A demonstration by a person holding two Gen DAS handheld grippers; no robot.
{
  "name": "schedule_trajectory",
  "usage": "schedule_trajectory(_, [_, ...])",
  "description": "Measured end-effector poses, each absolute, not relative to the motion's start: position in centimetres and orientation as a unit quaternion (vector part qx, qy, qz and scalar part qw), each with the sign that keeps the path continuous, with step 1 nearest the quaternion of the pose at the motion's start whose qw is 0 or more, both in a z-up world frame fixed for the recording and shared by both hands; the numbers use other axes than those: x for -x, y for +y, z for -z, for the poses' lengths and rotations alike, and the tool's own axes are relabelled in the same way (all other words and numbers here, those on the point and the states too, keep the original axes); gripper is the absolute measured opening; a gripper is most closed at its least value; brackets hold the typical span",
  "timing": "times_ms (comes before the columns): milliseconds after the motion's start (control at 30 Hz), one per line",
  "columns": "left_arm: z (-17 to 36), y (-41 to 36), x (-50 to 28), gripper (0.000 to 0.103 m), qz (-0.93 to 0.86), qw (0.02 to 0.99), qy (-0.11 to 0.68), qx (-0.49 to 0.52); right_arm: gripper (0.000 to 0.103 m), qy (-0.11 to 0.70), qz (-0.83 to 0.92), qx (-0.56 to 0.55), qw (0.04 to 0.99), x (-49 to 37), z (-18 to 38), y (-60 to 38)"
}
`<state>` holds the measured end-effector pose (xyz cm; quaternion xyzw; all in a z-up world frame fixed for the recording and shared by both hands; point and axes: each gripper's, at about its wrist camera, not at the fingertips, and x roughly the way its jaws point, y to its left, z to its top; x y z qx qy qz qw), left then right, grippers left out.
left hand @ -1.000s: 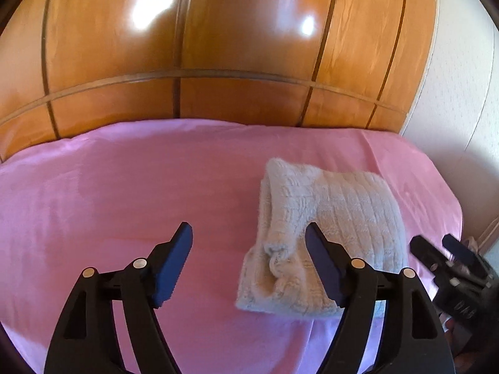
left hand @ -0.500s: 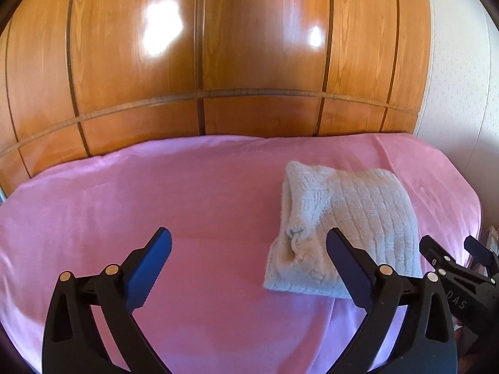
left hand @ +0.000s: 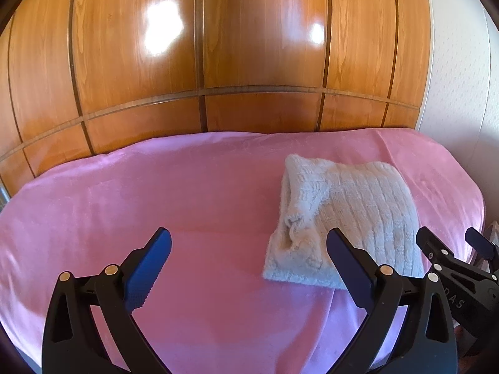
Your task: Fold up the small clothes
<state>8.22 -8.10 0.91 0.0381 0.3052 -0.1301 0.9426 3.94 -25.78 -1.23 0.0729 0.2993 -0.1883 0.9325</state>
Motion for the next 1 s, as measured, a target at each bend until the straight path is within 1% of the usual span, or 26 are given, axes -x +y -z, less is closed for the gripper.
schedule_trajectory(1000, [-0.86, -8.08, -7.61, 0.099, 0.118, 0.948, 0.293, -0.039, 0.101, 0.293, 0.175, -0.069, 0.938, -3.59, 0.93, -25.23])
